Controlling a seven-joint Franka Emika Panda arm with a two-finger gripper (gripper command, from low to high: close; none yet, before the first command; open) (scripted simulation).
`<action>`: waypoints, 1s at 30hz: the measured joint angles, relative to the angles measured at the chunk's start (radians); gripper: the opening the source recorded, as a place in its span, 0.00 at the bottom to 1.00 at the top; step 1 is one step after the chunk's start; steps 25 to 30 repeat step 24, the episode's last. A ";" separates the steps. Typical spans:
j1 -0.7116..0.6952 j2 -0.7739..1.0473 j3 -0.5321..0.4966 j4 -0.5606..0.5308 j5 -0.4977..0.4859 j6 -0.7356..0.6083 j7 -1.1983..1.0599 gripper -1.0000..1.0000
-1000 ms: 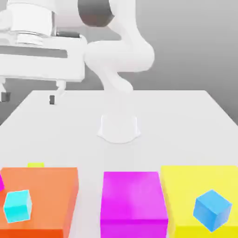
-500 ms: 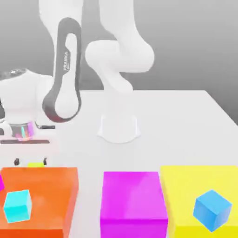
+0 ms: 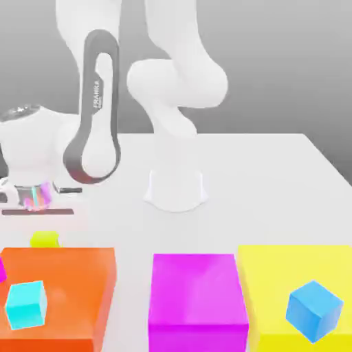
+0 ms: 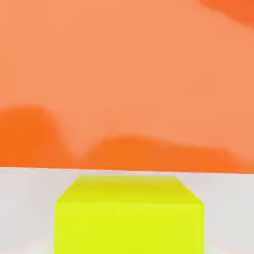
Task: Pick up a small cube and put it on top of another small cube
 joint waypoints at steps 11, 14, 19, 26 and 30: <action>0.134 -0.008 0.022 0.367 -0.092 -0.319 0.411 0.00; 0.183 0.001 0.042 0.469 -0.094 -0.420 0.535 0.00; 0.224 0.082 0.078 0.490 -0.031 -0.424 0.605 0.00; 0.216 0.136 0.090 0.477 0.000 -0.365 0.587 1.00; 0.216 0.136 0.090 0.477 0.000 -0.365 0.587 1.00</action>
